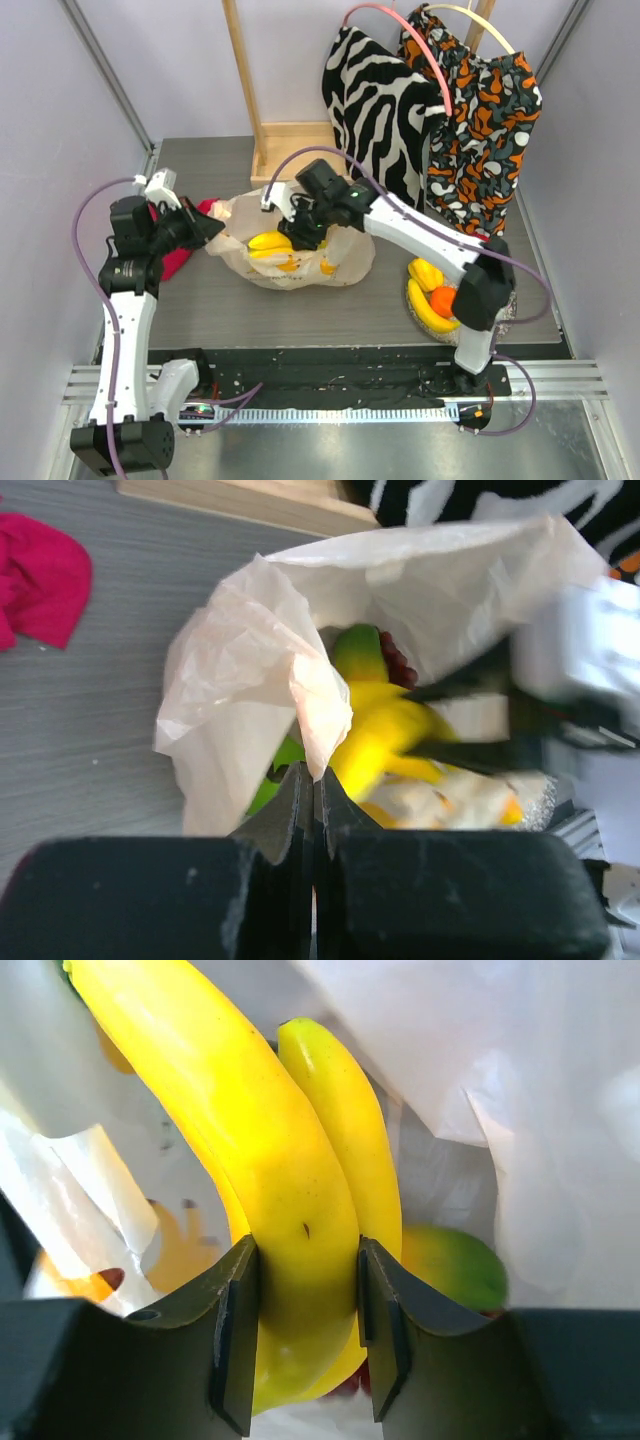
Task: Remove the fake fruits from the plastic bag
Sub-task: Take out the fake fruit from the plastic bag.
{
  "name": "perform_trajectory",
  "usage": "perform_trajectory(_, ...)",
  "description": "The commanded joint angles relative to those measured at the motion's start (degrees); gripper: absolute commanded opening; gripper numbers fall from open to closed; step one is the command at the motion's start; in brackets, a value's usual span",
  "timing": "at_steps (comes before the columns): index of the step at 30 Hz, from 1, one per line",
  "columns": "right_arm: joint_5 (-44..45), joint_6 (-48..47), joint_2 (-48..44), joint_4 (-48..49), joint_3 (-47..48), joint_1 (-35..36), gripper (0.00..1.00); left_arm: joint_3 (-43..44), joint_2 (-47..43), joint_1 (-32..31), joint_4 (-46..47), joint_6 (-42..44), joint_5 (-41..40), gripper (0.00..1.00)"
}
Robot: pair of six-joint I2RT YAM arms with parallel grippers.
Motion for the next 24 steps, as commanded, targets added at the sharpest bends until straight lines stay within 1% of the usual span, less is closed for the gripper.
perform_trajectory(1,-9.09,-5.84,-10.21,-5.35,-1.04,0.20,0.14,7.41,3.71,0.44,9.73,1.21,-5.07,0.00)
perform_trajectory(4,-12.34,-5.14,-13.99,-4.74,-0.34,-1.02,0.14,9.96,5.65,0.35,12.29,3.67,-5.26,0.00)
perform_trajectory(6,-11.56,-0.24,-15.32,-2.29,0.79,-2.60,0.14,10.32,6.88,0.35,11.95,3.77,-4.04,0.00)
perform_trajectory(8,-10.95,5.20,-16.90,4.12,1.50,-4.79,0.13,9.97,6.88,0.35,11.42,3.25,-2.20,0.00)
perform_trajectory(9,-8.77,10.10,-17.34,6.40,1.94,-7.07,0.13,9.10,6.53,0.35,11.33,2.46,-1.40,0.00)
perform_trajectory(10,-7.70,12.85,-17.87,11.82,1.77,-8.05,0.12,8.57,6.09,0.09,11.33,1.50,0.17,0.00)
perform_trajectory(11,-7.08,15.49,-18.39,14.49,1.77,-9.19,0.12,8.13,5.83,-0.08,11.41,1.05,0.45,0.00)
perform_trajectory(12,-6.81,21.87,-18.22,19.82,2.12,-11.55,0.12,7.25,5.04,-0.26,11.33,0.70,0.54,0.00)
perform_trajectory(14,-4.45,26.31,-17.18,25.03,2.64,-13.06,0.11,6.46,4.51,-0.44,11.33,-0.53,2.20,0.00)
perform_trajectory(15,-2.79,29.72,-16.56,29.15,3.69,-13.33,0.11,5.76,4.16,-0.44,11.33,-0.88,2.64,0.00)
perform_trajectory(16,-2.77,30.01,-15.60,30.49,4.75,-13.33,0.11,5.58,4.16,-0.44,11.33,-1.50,2.91,0.00)
perform_trajectory(17,-2.86,30.10,-12.80,31.20,8.06,-13.24,0.11,5.40,4.07,-0.44,11.41,-1.68,2.91,0.00)
perform_trajectory(19,-2.60,30.54,-10.06,31.65,12.29,-13.33,0.11,5.48,4.24,-0.44,11.59,-1.76,2.83,0.00)
perform_trajectory(20,-2.94,30.98,-8.83,32.00,17.01,-13.42,0.11,5.66,4.16,-0.44,11.68,-1.77,2.56,0.00)
perform_trajectory(21,-3.47,31.16,-6.56,32.35,19.67,-13.42,0.11,5.75,4.24,-0.44,11.85,-1.77,2.30,0.00)
perform_trajectory(22,-3.82,31.60,-5.58,32.44,22.31,-13.42,0.11,5.49,4.07,-0.44,12.03,-1.77,1.95,0.00)
perform_trajectory(23,-3.91,31.51,-4.96,32.35,27.38,-13.42,0.11,5.40,3.89,-0.44,12.38,-1.85,1.51,0.00)
perform_trajectory(24,-4.17,30.82,-4.25,31.48,29.61,-13.33,0.12,5.22,3.63,-0.52,12.47,-1.85,1.25,0.00)
